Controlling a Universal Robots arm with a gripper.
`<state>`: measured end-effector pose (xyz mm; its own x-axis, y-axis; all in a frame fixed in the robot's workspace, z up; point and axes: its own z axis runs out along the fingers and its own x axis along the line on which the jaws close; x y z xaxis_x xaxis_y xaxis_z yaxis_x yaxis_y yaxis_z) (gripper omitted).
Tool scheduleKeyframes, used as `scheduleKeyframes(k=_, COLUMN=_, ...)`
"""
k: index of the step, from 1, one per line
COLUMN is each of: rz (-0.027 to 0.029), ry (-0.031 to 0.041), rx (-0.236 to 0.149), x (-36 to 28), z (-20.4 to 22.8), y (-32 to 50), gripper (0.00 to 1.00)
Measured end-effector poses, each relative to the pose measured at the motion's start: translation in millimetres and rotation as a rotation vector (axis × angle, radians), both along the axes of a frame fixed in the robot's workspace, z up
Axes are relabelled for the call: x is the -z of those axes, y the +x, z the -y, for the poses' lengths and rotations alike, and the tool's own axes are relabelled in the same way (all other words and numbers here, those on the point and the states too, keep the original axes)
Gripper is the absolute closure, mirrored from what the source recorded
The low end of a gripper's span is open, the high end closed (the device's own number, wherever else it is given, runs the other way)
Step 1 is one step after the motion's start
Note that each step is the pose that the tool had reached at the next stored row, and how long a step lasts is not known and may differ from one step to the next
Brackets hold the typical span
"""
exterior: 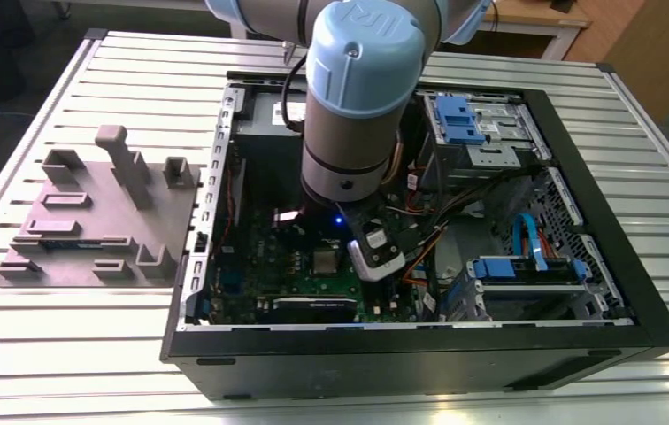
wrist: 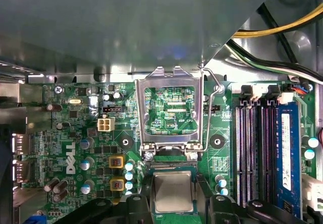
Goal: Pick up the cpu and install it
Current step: 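Place the cpu into insertion slot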
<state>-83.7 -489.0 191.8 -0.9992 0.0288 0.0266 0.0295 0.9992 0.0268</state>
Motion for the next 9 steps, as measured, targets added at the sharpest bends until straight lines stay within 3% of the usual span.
scheduleKeyframes(k=9, rz=-0.0001, ry=0.0000, rx=0.000, x=-0.6, z=0.0, y=-1.7, gripper=0.55)
